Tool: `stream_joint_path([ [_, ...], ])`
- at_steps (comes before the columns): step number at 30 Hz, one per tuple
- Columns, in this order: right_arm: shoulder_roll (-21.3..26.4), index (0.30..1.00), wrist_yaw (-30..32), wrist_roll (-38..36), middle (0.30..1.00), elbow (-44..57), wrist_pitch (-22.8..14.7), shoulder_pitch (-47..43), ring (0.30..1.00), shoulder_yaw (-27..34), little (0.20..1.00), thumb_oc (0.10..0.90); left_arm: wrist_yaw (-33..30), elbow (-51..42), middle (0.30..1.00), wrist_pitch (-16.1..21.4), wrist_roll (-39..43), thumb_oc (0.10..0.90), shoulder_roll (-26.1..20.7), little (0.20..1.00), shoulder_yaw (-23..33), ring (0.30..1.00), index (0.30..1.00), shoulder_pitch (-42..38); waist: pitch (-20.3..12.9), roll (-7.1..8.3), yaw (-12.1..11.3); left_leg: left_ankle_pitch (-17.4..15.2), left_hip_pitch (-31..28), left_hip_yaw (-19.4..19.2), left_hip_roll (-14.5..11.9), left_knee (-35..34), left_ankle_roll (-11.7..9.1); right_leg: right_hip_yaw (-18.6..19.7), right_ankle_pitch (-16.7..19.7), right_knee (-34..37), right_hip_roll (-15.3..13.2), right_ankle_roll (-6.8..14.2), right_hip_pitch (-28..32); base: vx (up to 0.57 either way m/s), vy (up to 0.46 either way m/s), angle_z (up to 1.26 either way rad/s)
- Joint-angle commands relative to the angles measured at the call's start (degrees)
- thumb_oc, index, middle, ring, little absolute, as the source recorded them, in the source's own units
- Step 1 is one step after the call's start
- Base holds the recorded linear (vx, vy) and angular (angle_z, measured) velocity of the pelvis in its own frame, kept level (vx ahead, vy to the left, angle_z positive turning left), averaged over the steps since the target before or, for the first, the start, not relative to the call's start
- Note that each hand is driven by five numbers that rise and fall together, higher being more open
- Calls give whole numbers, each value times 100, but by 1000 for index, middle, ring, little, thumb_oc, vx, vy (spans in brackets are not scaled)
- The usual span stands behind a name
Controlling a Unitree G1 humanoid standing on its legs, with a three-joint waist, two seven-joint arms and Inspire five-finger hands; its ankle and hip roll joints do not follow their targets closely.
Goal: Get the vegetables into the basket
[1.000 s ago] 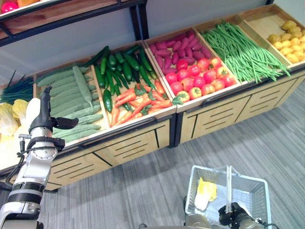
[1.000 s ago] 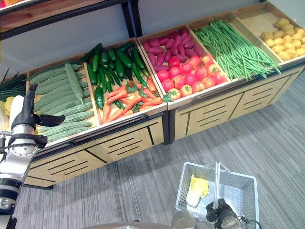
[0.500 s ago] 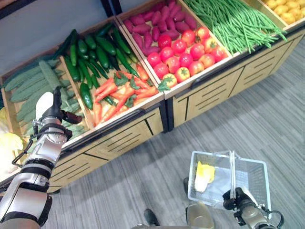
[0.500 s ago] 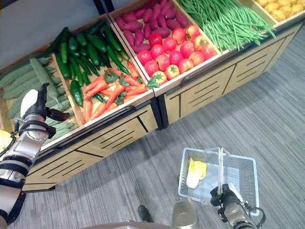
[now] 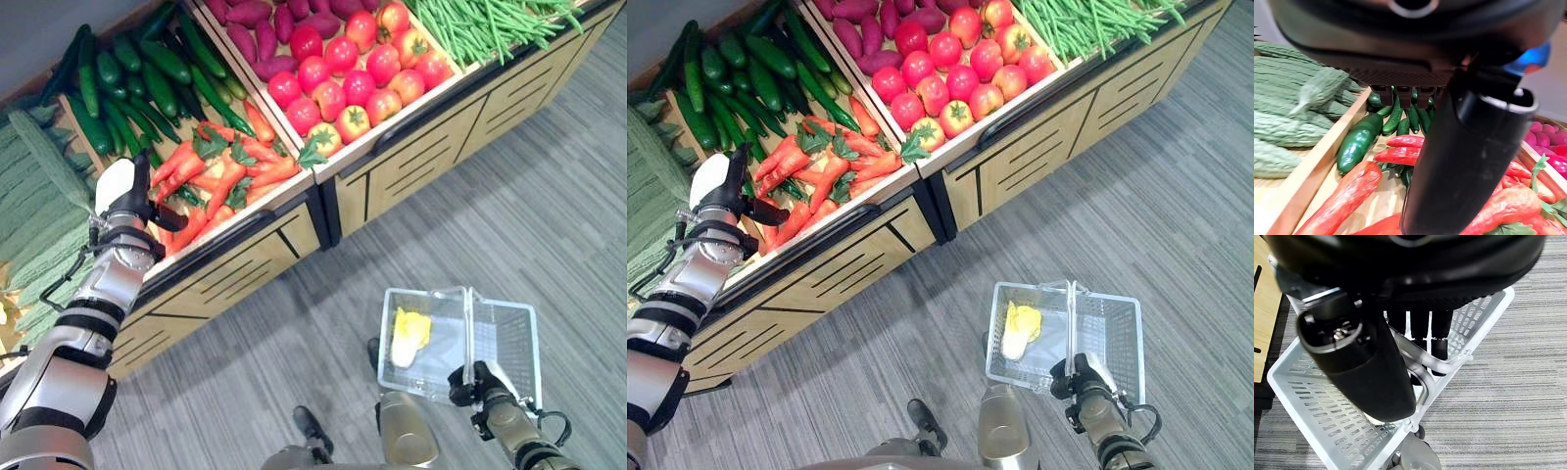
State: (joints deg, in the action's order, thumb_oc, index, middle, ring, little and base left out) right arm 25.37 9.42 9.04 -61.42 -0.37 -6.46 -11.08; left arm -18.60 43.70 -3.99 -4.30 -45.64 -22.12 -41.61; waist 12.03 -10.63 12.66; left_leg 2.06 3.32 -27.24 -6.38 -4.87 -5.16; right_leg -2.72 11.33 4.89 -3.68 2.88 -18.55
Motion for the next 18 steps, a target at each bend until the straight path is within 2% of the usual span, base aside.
stream_joint_path([
  [1, 95, 300, 28, 123, 300, -410, 218, 417, 300, -498, 300, 400, -444, 287, 1000, 83, -108, 900, -564, 1000, 391, 1000, 1000, -491, -320, 127, 142, 568, 470, 265, -256, -13, -426, 83, -90, -112, -232, 551, 173, 7, -15, -12],
  [15, 80, 300, 78, 70, 300, -410, 188, 337, 300, -624, 300, 400, -414, 656, 1000, 40, -153, 900, -713, 1000, 121, 1000, 1000, -873, -229, 93, 150, 619, 657, 243, -274, -13, -457, 119, -31, -125, -188, 531, -55, -1, -3, -3],
  [16, 72, 300, 78, 65, 300, -426, 178, 329, 300, -635, 300, 400, -403, 681, 747, 42, -153, 720, -723, 747, 123, 747, 747, -873, -233, 89, 147, 617, 658, 241, -280, -13, -458, 122, -32, -127, -183, 529, -61, 0, 0, 0],
  [18, 59, 300, 77, 62, 300, -439, 169, 319, 300, -658, 300, 400, -419, 677, 404, 44, -127, 475, -711, 404, 135, 404, 404, -893, -248, 91, 140, 610, 681, 236, -282, -13, -457, 136, -29, -130, -173, 525, -92, 0, 0, 0],
])
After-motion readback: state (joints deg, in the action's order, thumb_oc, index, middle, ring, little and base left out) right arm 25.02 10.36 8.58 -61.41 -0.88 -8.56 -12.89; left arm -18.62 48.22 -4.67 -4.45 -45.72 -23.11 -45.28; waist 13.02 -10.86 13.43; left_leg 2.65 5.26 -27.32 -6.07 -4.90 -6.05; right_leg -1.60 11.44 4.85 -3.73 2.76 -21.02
